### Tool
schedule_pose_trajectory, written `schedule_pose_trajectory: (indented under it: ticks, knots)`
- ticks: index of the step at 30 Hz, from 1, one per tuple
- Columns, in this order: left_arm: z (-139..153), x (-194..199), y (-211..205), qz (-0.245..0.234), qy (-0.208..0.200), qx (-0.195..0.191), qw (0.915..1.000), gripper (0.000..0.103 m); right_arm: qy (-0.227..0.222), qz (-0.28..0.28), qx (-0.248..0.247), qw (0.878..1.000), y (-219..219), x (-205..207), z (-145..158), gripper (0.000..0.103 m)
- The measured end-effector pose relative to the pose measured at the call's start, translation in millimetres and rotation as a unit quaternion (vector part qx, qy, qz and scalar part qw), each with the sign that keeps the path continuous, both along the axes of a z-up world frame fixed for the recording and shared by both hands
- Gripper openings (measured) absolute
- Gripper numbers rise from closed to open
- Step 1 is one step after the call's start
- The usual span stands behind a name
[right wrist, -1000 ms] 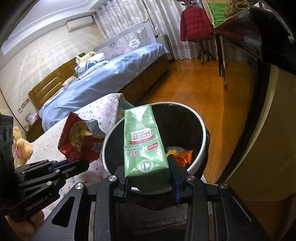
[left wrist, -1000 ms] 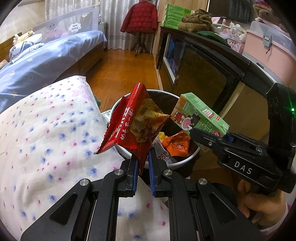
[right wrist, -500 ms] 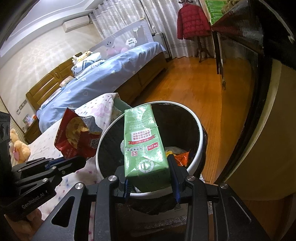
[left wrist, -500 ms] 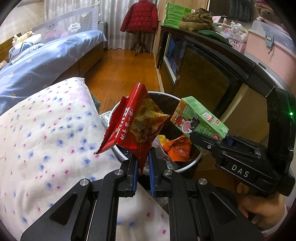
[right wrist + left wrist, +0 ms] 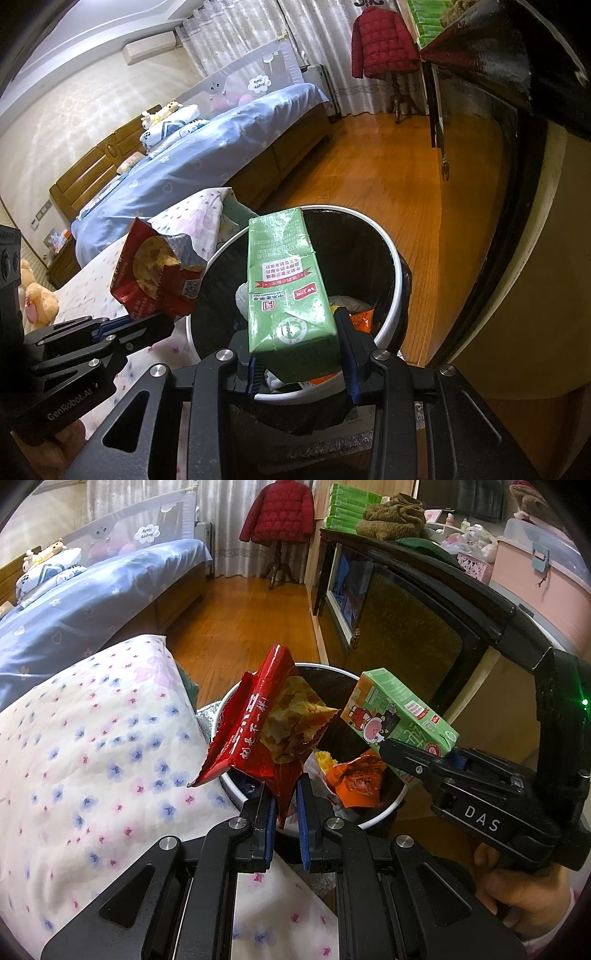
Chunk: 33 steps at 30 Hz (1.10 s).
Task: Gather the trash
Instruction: 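Hold the red snack bag and green carton above the bin opening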
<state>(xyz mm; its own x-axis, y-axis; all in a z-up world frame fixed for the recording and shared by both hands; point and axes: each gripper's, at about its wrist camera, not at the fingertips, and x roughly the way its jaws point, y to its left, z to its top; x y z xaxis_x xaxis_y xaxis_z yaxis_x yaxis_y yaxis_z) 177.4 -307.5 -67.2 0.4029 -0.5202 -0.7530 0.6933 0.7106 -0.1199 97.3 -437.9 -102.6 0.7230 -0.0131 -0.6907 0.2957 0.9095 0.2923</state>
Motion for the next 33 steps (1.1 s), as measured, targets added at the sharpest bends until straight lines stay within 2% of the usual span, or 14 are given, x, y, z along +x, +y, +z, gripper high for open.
schedule_pose_trajectory:
  ticks: [33]
  knots:
    - [-1.0,1.3,-9.8,-0.003,-0.002,0.004,1.0,0.009,0.001,-0.001,0.0,1.0,-1.5,0.5,0.5,0.035]
